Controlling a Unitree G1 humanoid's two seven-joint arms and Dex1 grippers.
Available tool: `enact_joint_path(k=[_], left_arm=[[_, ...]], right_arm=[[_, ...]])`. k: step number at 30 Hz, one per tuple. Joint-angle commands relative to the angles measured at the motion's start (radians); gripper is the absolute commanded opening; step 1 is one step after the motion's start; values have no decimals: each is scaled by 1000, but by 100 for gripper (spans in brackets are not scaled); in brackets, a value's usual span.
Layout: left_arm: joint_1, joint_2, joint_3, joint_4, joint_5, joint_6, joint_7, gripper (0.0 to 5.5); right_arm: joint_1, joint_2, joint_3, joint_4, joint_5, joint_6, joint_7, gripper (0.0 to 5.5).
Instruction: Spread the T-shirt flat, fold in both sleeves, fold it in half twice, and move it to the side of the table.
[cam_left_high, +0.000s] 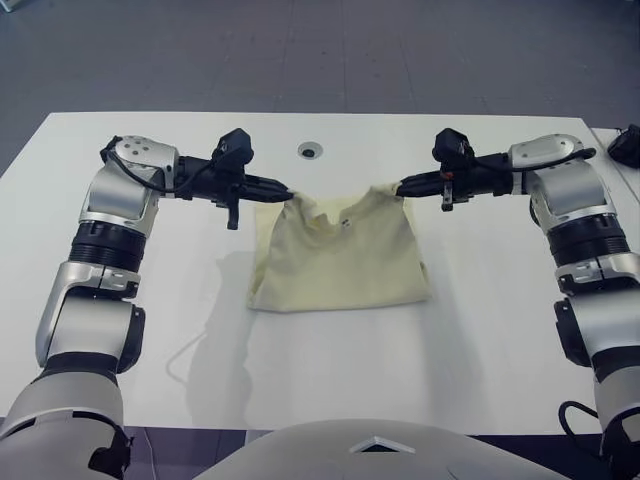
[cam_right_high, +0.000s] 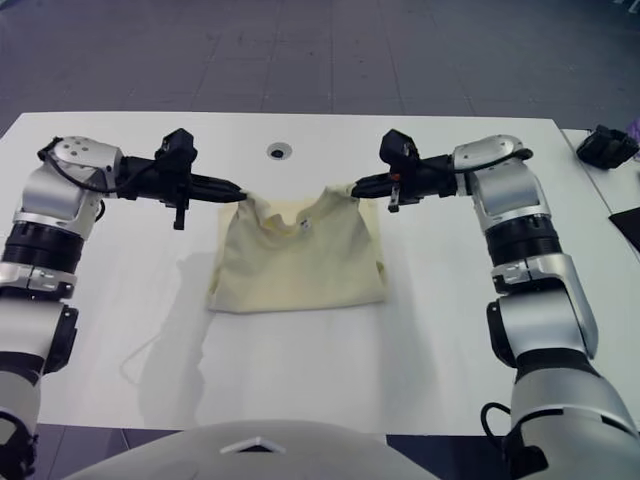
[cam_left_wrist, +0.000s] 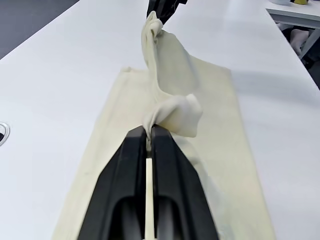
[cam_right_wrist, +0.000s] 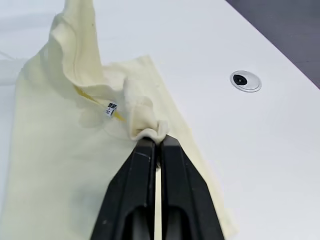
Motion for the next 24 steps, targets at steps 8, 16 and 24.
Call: enact_joint_path(k=[8,16,24], left_arm=[[-107,-128,24,347,136,-143,131,0],[-141,-166,44,479,201,-182,210,0],[-152,-179,55,537,252,-216,256,0]], right_arm=[[-27,109,-40,362,-126,-171,-113,3],[-13,152,-67,449,-184,-234,-203,3],[-16,169,-93,470,-213,-266,-257,3]])
